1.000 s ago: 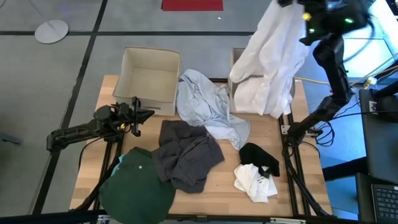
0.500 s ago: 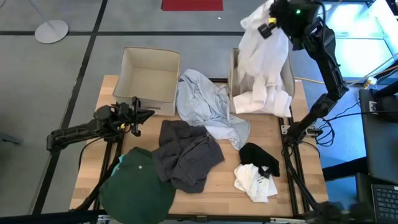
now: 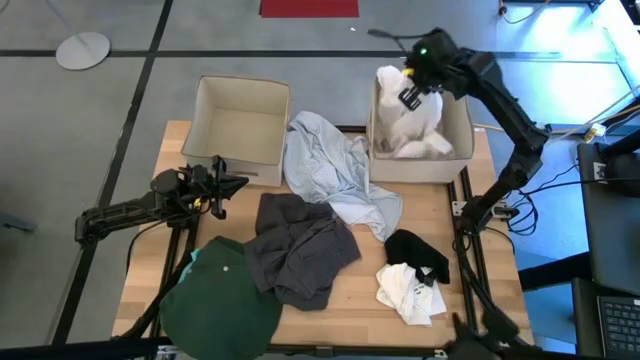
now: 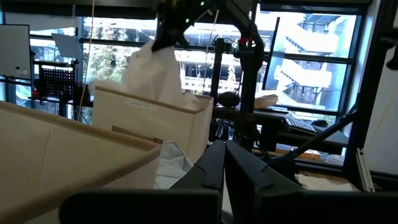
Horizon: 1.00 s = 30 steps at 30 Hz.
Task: Sort clothes
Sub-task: Put the white shirt into the right laundry bin
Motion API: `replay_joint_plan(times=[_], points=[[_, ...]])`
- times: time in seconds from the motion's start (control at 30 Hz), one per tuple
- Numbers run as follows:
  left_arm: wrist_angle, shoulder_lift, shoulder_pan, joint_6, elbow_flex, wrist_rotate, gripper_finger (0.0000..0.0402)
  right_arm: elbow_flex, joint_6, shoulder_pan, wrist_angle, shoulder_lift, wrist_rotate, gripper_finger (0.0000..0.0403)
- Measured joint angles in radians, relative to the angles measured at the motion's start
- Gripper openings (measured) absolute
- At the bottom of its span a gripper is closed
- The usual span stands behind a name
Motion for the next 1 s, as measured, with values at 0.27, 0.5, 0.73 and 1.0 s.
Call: replay_joint_plan(times=[0.27,0.5,0.73,1.0], points=[[0.0,0.0,0.0,-0.004,0.0,0.0,0.0004,-0.259,0.059,0.0,0.047,0.0,-0.005,0.0005],[0.0,0.0,0.0,-0.004,0.0,0.0,0.0004,-0.421,0.13,0.0,0.13,0.0,-0.005,0.0005],[0.0,0.0,0.0,-0.005,0.0,0.0,0.0004,-0.487,0.148,0.001,0.189,0.0,-0.034,0.0015],[0.0,0.0,0.0,-0.014,0.0,0.0,0.0004,-0.485,0.123,0.001,0.182,0.0,-0.036,0.0127]])
